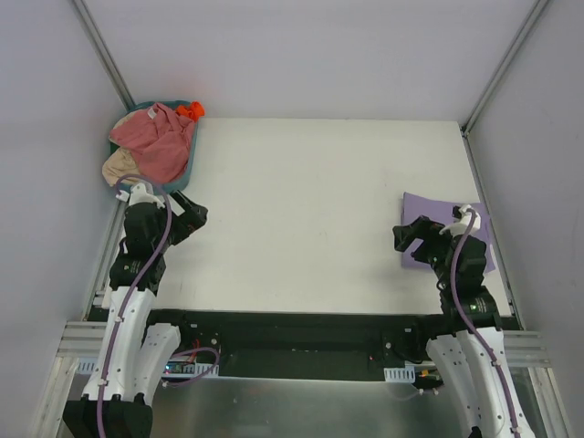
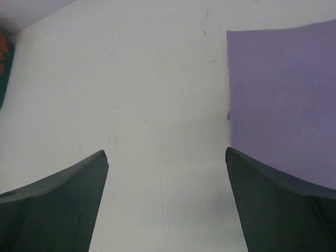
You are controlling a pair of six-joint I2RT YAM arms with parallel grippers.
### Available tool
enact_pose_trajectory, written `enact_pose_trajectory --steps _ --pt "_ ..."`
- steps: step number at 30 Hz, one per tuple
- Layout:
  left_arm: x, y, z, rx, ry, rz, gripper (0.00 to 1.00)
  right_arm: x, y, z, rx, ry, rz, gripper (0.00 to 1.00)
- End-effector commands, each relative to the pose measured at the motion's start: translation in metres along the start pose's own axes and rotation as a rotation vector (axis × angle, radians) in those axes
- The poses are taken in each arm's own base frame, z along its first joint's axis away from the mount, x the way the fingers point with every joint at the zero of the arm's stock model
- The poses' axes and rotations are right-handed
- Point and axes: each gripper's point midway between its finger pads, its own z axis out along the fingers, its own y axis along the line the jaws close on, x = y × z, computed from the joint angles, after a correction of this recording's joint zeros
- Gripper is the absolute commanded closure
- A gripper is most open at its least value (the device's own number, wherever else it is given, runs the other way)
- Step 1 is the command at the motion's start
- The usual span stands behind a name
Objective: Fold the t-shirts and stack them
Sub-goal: Grab crumpled tshirt from bin with the left arm
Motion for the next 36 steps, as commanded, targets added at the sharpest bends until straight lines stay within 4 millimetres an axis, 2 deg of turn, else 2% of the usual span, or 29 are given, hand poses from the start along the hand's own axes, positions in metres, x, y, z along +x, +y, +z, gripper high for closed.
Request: enact_pose_trajectory --steps 1,4,6,9,11,14,16,17,21,22,24,26,31,33,34,36 --pt "-0.008 0.001 0.003 -0.027 -0.021 -0.033 0.01 -0.020 0.028 -0.004 -0.126 -0.063 0.049 0.04" --pt "-0.011 0.002 0.007 -0.046 -0.018 -0.043 0.01 -0.017 0.040 -0.003 -0.205 -0.075 0.093 0.04" --pt "-0.014 0.004 0.014 -0.076 -0.007 -0.050 0.01 -0.013 0.036 -0.002 -0.189 -0.083 0.118 0.04" --pt "-0.032 0.013 0.034 -0.154 -0.037 -0.048 0.01 0.001 0.032 0.003 -0.188 -0.064 0.170 0.04" --pt "-0.048 0.014 0.054 -0.180 -0.034 -0.045 0.01 0.005 0.033 0.007 -0.195 -0.051 0.190 0.04" --pt "-0.084 0.009 0.086 -0.194 -0.032 -0.036 0.01 0.008 0.033 0.010 -0.173 -0.006 0.209 0.04" --pt "-0.116 0.008 0.113 -0.219 -0.046 -0.029 0.01 0.013 0.033 0.012 -0.162 0.034 0.213 0.04" --pt "-0.124 0.011 0.127 -0.236 -0.035 -0.032 0.01 0.015 0.032 0.013 -0.157 0.044 0.215 0.04" --pt "-0.143 0.015 0.181 -0.208 0.048 -0.053 0.02 0.021 0.026 0.019 -0.134 0.046 0.234 0.04" --pt "-0.144 0.021 0.194 -0.225 0.061 -0.046 0.02 0.021 0.025 0.020 -0.130 0.045 0.229 0.04" --pt "-0.161 0.026 0.211 -0.253 0.031 -0.018 0.02 0.021 0.023 0.022 -0.118 0.044 0.217 0.04" --pt "-0.167 0.038 0.221 -0.331 0.032 -0.004 0.02 0.020 0.019 0.023 -0.094 0.040 0.209 0.04" --pt "-0.161 0.073 0.246 -0.473 0.069 0.010 0.09 0.025 0.013 0.028 -0.061 0.059 0.207 0.04" --pt "-0.160 0.081 0.256 -0.507 0.084 0.020 0.16 0.027 0.010 0.030 -0.049 0.064 0.203 0.04" --pt "-0.165 0.080 0.260 -0.509 0.081 0.025 0.20 0.028 0.009 0.031 -0.044 0.069 0.201 0.04" --pt "-0.171 0.078 0.265 -0.513 0.089 0.032 0.39 0.027 0.008 0.031 -0.035 0.067 0.200 0.04"
